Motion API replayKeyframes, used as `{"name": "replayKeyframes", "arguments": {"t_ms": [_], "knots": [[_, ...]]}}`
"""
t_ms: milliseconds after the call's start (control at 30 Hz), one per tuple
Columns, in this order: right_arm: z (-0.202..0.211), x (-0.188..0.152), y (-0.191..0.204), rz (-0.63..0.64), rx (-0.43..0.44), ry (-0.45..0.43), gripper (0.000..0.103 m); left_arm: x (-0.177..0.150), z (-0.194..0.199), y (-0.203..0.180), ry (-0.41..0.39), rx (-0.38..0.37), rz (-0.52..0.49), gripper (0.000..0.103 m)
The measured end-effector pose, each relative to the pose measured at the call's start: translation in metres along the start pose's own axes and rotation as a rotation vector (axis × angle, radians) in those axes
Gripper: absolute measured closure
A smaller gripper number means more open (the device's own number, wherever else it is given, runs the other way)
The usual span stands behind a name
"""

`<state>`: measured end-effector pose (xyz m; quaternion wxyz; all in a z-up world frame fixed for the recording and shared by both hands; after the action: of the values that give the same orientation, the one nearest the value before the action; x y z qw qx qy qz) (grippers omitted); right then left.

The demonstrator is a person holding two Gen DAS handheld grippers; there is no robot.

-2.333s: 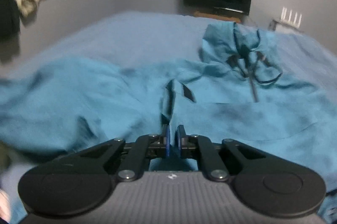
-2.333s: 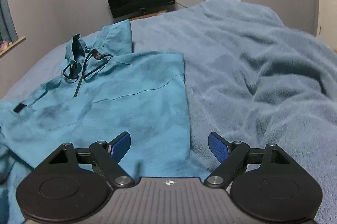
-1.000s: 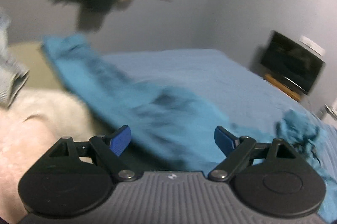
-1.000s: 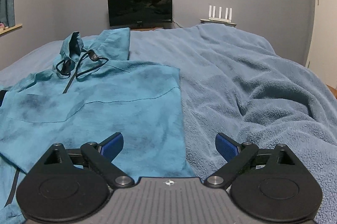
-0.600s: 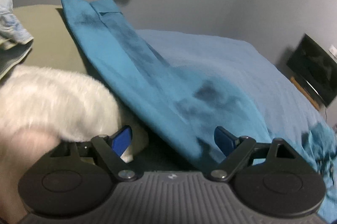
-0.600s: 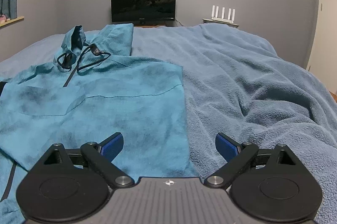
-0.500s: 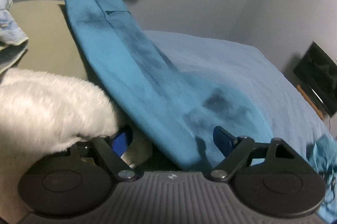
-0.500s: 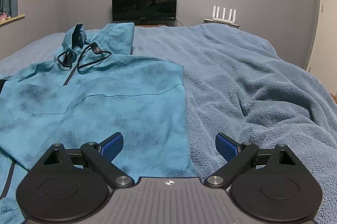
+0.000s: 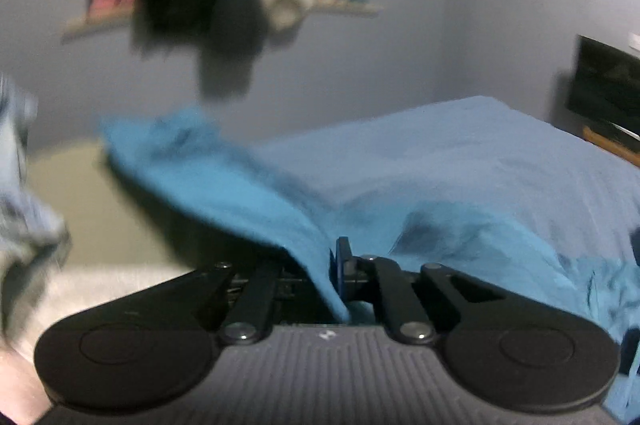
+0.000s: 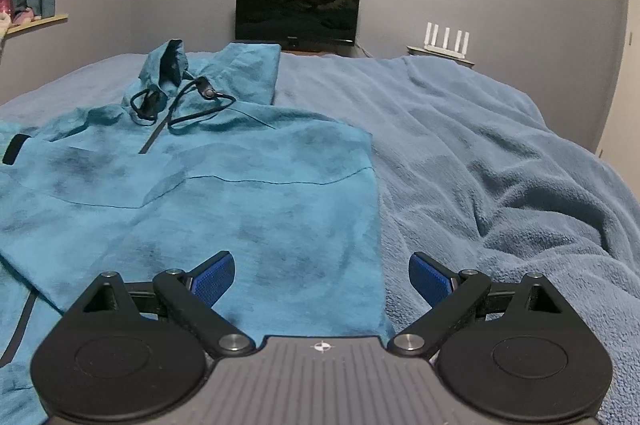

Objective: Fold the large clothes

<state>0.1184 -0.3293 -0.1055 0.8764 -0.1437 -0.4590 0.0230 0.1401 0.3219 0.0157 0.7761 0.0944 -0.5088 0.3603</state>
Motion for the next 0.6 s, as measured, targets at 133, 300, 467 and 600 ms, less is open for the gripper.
{"name": "replayKeyframes", "arguments": {"t_ms": [133,300,467,600], "knots": [[0.003,0.002,0.002,0.007,0.001,-0.012,0.007,0.010,0.032,-0.027,-0.088,-0.087,-0.037,0.102],[0.007,0.003,0.003,0.008,0.003,-0.026,0.008,0.019,0.070,-0.069,-0.132,-0.217,-0.045,0.103],[0.010,0.004,0.004,0.013,0.010,-0.034,0.008,0.016,0.117,-0.132,-0.175,-0.385,-0.099,0.103],[0.010,0.004,0.005,0.019,0.015,-0.037,0.008,-0.005,0.154,-0.187,-0.171,-0.533,-0.157,0.103]]}}
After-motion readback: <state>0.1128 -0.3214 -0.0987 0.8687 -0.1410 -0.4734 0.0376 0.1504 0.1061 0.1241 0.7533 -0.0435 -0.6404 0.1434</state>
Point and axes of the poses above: each gripper's, at about its wrist camera, not at the fingertips, and z roughly against the way its jaws point, y to its left, x to its top, the point moved 6 cm from there along -z, roughly the way its jaws point, and after that the axes turned 14 degrees about z, right-handed, at the moved point
